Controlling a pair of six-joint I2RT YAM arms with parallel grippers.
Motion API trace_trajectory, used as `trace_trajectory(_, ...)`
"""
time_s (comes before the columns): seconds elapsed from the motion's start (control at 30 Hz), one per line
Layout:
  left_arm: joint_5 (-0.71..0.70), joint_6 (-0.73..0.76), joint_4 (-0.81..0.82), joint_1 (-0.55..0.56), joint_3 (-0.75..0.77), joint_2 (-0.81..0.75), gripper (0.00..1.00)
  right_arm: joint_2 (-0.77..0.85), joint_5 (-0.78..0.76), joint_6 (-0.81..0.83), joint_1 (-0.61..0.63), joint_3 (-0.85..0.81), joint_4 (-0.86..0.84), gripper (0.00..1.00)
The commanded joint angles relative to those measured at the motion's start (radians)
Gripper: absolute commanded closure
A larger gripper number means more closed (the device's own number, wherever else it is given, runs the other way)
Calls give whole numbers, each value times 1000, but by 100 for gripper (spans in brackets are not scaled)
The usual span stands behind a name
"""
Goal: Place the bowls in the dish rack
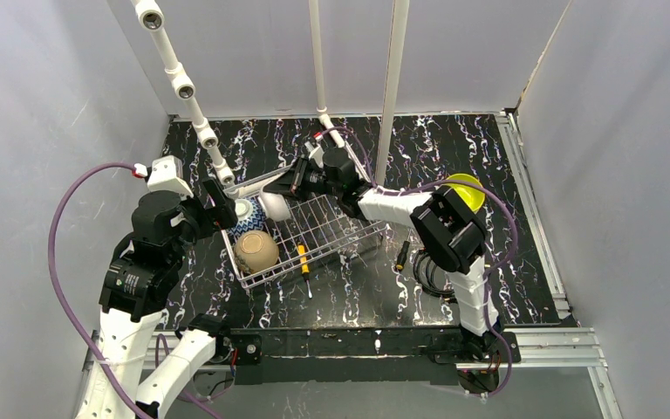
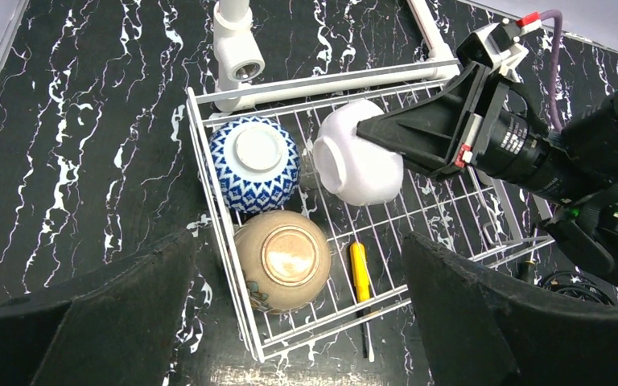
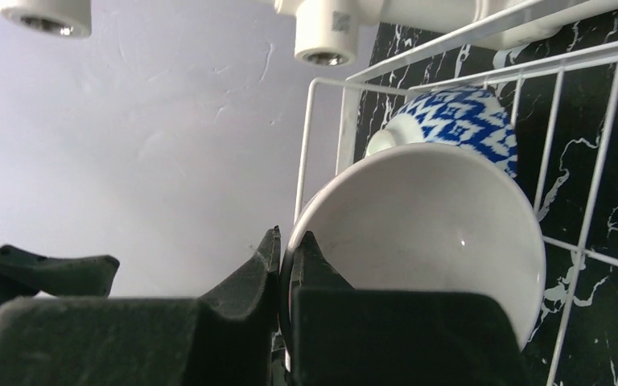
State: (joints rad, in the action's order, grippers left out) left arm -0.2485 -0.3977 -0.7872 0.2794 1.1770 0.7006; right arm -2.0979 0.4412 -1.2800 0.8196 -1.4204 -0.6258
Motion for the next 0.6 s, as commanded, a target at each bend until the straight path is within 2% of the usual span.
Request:
trace_trajectory(0.0,-20,-7,-22,-3,2,-1,2,-33,-10,-83,-8,-74,-82,99)
trace_trajectory(0.2,-18,-6,-24,-2,0,5,2,-66,-54,-163,-10,-40,-181,99)
trace_trajectory(0.57,-25,7,-34,-2,14,18,2,-122,-96,-220,-11,-60,-181,99)
